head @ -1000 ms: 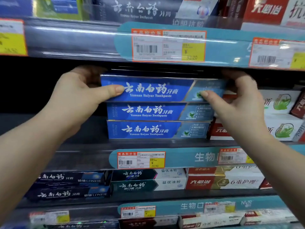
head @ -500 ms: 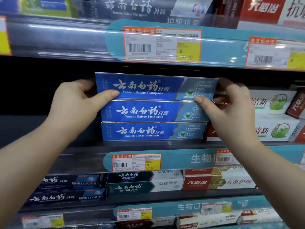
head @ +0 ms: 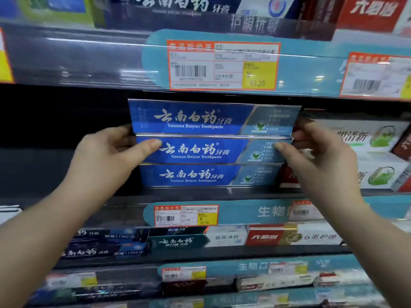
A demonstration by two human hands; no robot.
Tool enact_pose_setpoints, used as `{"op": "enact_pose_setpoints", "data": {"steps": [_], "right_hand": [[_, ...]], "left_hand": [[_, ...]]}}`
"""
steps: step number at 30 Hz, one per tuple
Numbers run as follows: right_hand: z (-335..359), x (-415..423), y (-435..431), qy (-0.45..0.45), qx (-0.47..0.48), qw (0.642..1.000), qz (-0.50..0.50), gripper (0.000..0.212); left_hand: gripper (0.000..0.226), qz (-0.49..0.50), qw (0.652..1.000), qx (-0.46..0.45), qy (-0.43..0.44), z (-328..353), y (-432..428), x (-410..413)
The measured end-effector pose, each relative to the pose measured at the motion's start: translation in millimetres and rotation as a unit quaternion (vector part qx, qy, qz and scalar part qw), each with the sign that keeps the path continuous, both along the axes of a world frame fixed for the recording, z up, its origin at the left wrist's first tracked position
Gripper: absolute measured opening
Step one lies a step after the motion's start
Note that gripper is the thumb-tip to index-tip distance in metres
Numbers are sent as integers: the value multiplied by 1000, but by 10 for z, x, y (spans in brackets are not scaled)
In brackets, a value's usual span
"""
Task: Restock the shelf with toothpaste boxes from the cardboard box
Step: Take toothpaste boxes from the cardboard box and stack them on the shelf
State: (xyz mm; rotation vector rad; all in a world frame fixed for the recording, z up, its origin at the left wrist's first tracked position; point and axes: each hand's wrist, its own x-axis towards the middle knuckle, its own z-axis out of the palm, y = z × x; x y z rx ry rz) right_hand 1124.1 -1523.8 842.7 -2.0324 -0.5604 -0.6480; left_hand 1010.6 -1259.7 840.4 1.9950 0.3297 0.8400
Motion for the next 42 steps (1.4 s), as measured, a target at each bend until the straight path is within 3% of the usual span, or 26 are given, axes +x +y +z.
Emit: {"op": "enact_pose_setpoints", "data": {"steps": [4,8,11,16,21,26,32,42], "right_hand": [[-89,-95,-71,-20,-77,997,-14,39],[-196,-197,-94,-38,-102,993,-46,57],[-254,-325,-119,-61,-85,994,-33,50],[-330,-415,-86,46,-104,993,20,49],[-318,-401,-33,75,-73,994,12,48],[-283,-369,20,127,-23,991,20,37],[-274,-348,-10,144,-33,989,27,32],[-294,-324,6,137,-24,990,33,27]], "left_hand": [[10,-14,989,84,118,-44,-78,-95],[12,15,990,83,117,-57,-135,-94],[6,35,989,83,118,-84,-137,-85],[23,68,987,100,108,-130,-142,-68],[6,55,989,81,110,-98,-159,-78],[14,39,992,55,105,-78,-153,-96],[12,-11,991,5,136,-66,-104,-86],[14,13,992,-33,123,-51,-75,-115]]}}
